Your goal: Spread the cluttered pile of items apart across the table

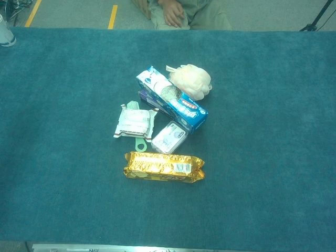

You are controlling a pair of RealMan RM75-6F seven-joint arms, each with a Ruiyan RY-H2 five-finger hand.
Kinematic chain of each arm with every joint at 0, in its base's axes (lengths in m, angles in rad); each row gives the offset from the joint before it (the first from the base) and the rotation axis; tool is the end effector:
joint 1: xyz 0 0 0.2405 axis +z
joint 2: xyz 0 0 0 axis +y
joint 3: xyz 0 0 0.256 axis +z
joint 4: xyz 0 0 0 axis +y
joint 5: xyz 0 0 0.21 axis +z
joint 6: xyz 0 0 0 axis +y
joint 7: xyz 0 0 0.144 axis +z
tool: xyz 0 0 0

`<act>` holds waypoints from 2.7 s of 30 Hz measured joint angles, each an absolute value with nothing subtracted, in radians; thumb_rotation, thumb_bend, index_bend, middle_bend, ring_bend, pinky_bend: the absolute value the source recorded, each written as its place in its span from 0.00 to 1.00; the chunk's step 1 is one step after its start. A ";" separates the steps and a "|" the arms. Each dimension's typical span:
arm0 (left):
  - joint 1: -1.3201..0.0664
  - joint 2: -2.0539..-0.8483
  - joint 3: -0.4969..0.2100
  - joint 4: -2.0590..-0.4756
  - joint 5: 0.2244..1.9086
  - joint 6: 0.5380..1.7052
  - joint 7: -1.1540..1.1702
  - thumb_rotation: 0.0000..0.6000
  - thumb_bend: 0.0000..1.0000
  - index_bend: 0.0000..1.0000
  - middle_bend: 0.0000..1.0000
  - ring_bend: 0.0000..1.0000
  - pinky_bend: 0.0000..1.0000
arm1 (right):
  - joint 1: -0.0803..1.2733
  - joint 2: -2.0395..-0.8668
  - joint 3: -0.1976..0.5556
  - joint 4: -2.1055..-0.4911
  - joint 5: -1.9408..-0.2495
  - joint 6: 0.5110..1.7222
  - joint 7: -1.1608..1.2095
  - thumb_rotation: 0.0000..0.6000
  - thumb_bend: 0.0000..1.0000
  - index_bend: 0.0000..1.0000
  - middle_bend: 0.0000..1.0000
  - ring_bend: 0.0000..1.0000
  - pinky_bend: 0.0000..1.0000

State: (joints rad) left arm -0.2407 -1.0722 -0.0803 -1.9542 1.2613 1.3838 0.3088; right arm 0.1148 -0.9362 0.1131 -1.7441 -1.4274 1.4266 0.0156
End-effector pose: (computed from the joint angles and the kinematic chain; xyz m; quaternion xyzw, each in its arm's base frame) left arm -0.2445 0.2178 0.1428 -0.6035 -0.4214 -0.3613 0.5724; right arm -0.2956 -0.2014 0.2088 0.5855 -0.3809 0.3842 0.6037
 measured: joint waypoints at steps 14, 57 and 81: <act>-0.229 -1.051 -0.079 -1.963 1.299 1.394 0.286 1.00 0.32 0.18 0.13 0.12 0.31 | 0.129 -0.921 0.107 -1.767 -1.461 1.414 0.030 1.00 0.20 0.35 0.45 0.30 0.42; -0.551 -1.096 -0.056 -1.766 1.615 0.982 -0.139 1.00 0.32 0.16 0.11 0.12 0.27 | 0.183 -0.912 0.098 -1.858 -1.487 1.355 -0.053 1.00 0.20 0.35 0.45 0.30 0.42; -0.426 -0.945 0.013 -1.831 1.598 1.156 -0.118 1.00 0.32 0.16 0.10 0.11 0.26 | 0.524 -0.980 0.115 -1.941 -1.622 0.930 -0.249 1.00 0.01 0.11 0.25 0.18 0.36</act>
